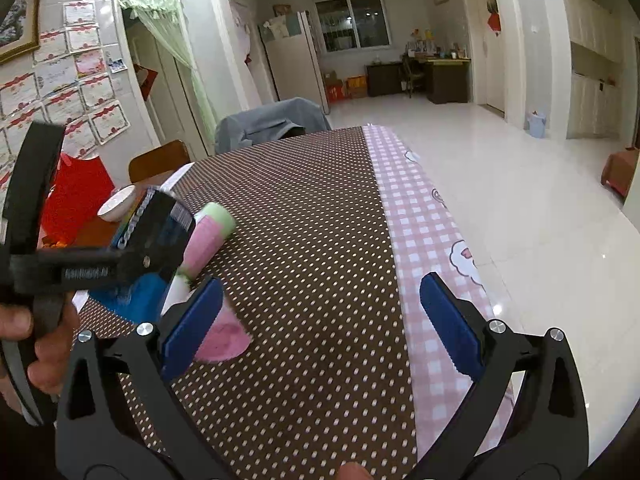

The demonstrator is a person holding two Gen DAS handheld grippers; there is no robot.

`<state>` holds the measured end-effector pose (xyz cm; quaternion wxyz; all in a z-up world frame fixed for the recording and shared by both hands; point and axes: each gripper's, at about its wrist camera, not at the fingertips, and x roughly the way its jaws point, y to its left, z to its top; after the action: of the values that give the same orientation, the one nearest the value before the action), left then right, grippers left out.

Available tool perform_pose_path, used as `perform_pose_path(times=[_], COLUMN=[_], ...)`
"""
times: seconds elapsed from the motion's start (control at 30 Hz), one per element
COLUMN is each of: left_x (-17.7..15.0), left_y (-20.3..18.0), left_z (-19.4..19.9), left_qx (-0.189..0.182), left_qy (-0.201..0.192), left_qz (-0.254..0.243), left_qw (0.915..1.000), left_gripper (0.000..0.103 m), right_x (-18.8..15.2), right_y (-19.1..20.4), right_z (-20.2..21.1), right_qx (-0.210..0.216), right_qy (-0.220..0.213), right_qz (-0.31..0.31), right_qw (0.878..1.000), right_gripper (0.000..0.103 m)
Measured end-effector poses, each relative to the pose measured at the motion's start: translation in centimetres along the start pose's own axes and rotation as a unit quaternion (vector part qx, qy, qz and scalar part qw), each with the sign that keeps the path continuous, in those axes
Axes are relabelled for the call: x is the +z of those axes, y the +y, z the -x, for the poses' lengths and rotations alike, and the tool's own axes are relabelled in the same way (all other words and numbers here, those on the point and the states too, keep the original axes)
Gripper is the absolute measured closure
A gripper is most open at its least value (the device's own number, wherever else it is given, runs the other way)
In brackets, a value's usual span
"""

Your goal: Flip cup upside down

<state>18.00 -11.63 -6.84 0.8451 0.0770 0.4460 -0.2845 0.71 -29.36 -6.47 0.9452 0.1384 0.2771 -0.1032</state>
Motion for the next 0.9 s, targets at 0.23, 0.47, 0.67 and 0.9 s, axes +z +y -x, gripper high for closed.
perform_pose_path(times=[0.23,0.47,0.67,0.9], left_x=[-6.2,-10.0,-10.7,-10.3], left_y=[-0.2,0.6,1.1,1.6], left_z=[1.1,-1.9,-3.5,-4.8], left_qx=[0.014,0.013,0.032,0.059], left_qy=[0.004,0.044,0.054,0.064], left_qz=[0.0,0.029,0.039,0.052], left_qw=[0.9999,0.9985,0.9973,0.9949], left_gripper=[0.037,0.037,0.036,0.027], right_x=[-0.9,-1.5,-1.9,-2.2], right_y=[0.4,1.0,1.1,1.4], right_z=[1.6,1.2,1.0,1.0], right_qx=[0.01,0.015,0.013,0.013], right_qy=[-0.008,0.002,0.008,0.013], right_qz=[0.006,0.01,0.009,0.013], right_qw=[1.0,1.0,1.0,1.0], right_gripper=[0.006,0.006,0.006,0.006])
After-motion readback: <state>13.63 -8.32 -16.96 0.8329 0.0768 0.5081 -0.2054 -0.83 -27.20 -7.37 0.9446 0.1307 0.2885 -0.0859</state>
